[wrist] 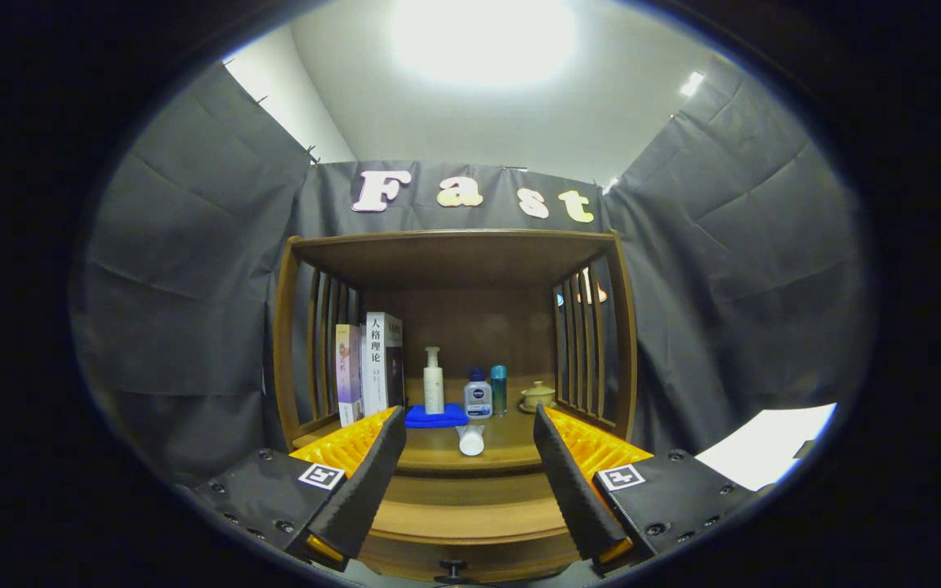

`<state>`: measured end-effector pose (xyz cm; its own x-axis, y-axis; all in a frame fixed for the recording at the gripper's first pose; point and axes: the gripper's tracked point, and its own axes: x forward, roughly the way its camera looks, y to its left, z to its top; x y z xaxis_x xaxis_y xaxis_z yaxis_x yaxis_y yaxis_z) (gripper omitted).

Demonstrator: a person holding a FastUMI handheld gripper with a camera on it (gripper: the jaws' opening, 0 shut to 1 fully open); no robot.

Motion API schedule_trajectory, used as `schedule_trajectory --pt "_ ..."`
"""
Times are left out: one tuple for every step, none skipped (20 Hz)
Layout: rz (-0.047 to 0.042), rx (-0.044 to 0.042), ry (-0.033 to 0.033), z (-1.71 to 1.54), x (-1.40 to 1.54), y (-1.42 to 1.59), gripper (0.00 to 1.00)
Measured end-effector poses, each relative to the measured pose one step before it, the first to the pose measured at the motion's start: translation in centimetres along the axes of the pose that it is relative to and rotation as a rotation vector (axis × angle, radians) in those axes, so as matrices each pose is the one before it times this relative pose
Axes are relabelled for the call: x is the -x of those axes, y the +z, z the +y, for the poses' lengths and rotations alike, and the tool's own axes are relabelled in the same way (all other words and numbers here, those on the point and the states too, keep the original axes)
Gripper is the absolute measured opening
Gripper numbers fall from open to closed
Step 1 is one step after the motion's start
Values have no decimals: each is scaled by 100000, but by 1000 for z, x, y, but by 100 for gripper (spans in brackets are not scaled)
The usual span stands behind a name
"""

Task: Pull open the drawer, take out the items inside it, and place them on the countertop above the cabinet.

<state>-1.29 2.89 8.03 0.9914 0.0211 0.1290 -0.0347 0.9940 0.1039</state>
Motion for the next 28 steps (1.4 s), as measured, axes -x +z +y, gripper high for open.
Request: schedule_trajectory --pt "-44 -109 774 262 746 -682 97" --pt "-475 -4 1665 439 823 -618 97" --pt "-334 -96 1453 401 796 -627 97" --pt "300 -365 1114 367 621 -838 97" --pt "1270 147 847 235 577 -1184 97" --pt "1703 -3 -138 54 609 -1177 97" --pt "1614 -423 466 74 307 -810 97" --pt "1083 -104 1492 374 381 -1044 97" --pt "1040 -30 290 7 189 -1010 97" --pt "1810 321 276 14 291 -1267 97" --pt "1891 346 -827 -190 149 -1139 97" --pt "2012 -265 -594 -158 300 -1129 97" --pt "1714 -793 224 294 51 -912 98" --pt "1249 -570 192 195 -132 -799 98" --pt "1430 -20 -450 -129 -23 -808 98" --pt "1487 327 -560 -100 -157 -722 98" --pt "1286 59 -178 48 -404 -671 98" --pt "1386 -471 565 138 -377 -507 98" --pt "1346 -91 -195 76 -342 -595 98" --pt "1599 30 -301 -188 -365 -523 98" --pt "1153 73 -384 -105 -377 -476 98" --pt "970 -186 -281 -186 -404 -290 98" --pt "1051 -123 -151 -46 -550 -322 98" --pt "583 237 -412 -206 -296 -136 98" --pt "256 431 -87 -207 -345 -77 98" --pt "345 379 -365 -195 -422 -10 98" --pt "574 119 -461 -374 -486 -95 98" --pt "-1354 517 -1294 -457 311 127 98"
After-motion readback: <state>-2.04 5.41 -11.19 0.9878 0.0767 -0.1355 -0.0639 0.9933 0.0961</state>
